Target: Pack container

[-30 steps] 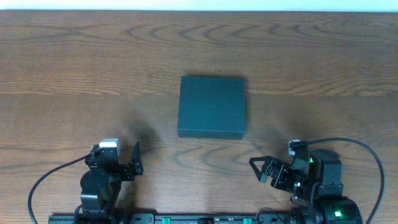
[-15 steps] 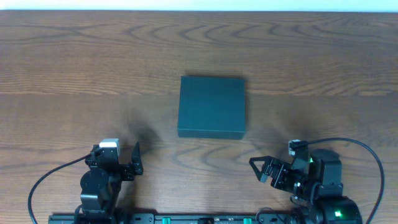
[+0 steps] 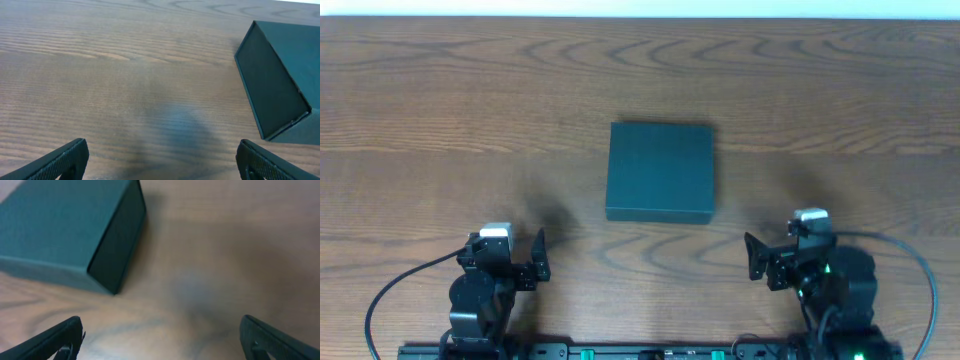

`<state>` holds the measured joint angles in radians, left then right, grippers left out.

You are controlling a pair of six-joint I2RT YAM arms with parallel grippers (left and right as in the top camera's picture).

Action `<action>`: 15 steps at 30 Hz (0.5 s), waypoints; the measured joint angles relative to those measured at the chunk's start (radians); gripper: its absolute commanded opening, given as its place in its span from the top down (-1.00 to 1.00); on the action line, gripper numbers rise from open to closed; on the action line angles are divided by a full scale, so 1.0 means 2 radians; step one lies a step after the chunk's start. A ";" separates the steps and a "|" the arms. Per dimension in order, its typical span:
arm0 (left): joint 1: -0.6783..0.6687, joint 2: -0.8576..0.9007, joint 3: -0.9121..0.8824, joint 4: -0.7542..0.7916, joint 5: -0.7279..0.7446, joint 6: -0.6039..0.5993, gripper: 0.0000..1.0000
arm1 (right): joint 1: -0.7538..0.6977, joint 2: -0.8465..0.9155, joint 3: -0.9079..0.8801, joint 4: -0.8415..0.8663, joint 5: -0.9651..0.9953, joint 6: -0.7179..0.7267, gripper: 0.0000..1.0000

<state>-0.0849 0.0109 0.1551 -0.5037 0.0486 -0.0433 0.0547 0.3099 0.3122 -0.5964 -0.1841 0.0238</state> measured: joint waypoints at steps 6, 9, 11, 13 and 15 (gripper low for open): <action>0.000 0.000 0.000 0.000 0.000 0.000 -0.91 | 0.000 -0.087 -0.054 0.009 0.012 -0.043 -0.99; 0.000 0.000 0.000 0.000 0.000 0.000 -0.91 | 0.000 -0.126 -0.078 0.009 0.014 -0.049 -0.98; 0.000 0.000 0.000 0.000 0.000 0.000 -0.91 | 0.000 -0.141 -0.079 0.016 0.014 -0.051 -0.99; 0.000 0.000 0.000 0.000 0.000 0.000 -0.91 | 0.000 -0.147 -0.079 0.019 0.014 -0.053 -0.99; 0.000 0.000 0.000 0.000 0.000 0.000 -0.91 | 0.000 -0.148 -0.079 0.019 0.014 -0.053 -0.98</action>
<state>-0.0849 0.0109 0.1551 -0.5034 0.0486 -0.0433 0.0547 0.0143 0.1539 -0.5579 -0.1555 -0.0826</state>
